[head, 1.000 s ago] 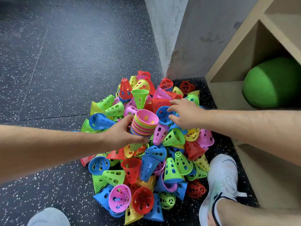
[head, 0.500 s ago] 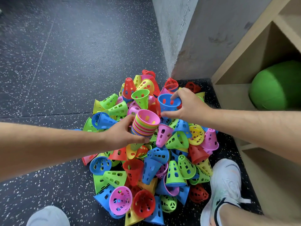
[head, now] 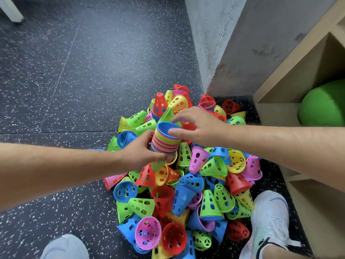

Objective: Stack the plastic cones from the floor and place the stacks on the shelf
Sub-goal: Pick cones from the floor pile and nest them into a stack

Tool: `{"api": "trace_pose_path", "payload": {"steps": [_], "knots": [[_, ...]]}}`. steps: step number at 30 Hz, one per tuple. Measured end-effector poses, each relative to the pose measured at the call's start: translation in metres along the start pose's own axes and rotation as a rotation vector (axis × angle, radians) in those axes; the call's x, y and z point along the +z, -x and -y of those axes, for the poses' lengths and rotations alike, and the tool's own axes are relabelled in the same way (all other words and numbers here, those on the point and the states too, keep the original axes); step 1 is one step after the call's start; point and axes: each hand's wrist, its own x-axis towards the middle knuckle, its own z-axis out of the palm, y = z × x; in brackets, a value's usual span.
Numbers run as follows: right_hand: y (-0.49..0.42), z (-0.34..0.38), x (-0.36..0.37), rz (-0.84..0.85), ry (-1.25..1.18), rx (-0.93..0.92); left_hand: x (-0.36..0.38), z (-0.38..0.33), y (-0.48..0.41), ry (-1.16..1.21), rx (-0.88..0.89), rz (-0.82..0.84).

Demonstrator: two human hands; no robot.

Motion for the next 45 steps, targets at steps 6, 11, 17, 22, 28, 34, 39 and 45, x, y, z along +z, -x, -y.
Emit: {"api": "trace_pose_path", "payload": {"steps": [6, 11, 17, 22, 28, 34, 39, 45], "knots": [[-0.036, -0.022, 0.013, -0.063, 0.115, 0.071, -0.017, 0.009, 0.009, -0.014, -0.024, -0.006], [-0.067, -0.029, 0.014, 0.121, 0.493, 0.029, -0.022, 0.011, 0.012, 0.008, -0.025, -0.007], [-0.081, -0.025, 0.021, 0.17, 0.689, -0.052, -0.027, 0.013, 0.017, 0.053, -0.029, -0.014], [-0.076, -0.016, 0.012, 0.126, 0.519, -0.01, -0.033, 0.012, 0.018, 0.052, -0.03, -0.027], [-0.057, 0.035, -0.034, -0.115, 0.15, 0.01, -0.038, 0.003, 0.027, 0.066, -0.001, -0.086], [-0.03, 0.083, -0.037, -0.153, 0.036, -0.078, -0.051, 0.006, 0.046, 0.072, 0.048, -0.127], [-0.036, 0.099, -0.005, -0.289, -0.115, -0.132, -0.058, 0.024, 0.066, 0.093, 0.076, -0.211], [-0.036, 0.125, 0.069, -0.317, -0.3, -0.186, -0.076, 0.049, 0.083, 0.164, 0.07, -0.343]]}}
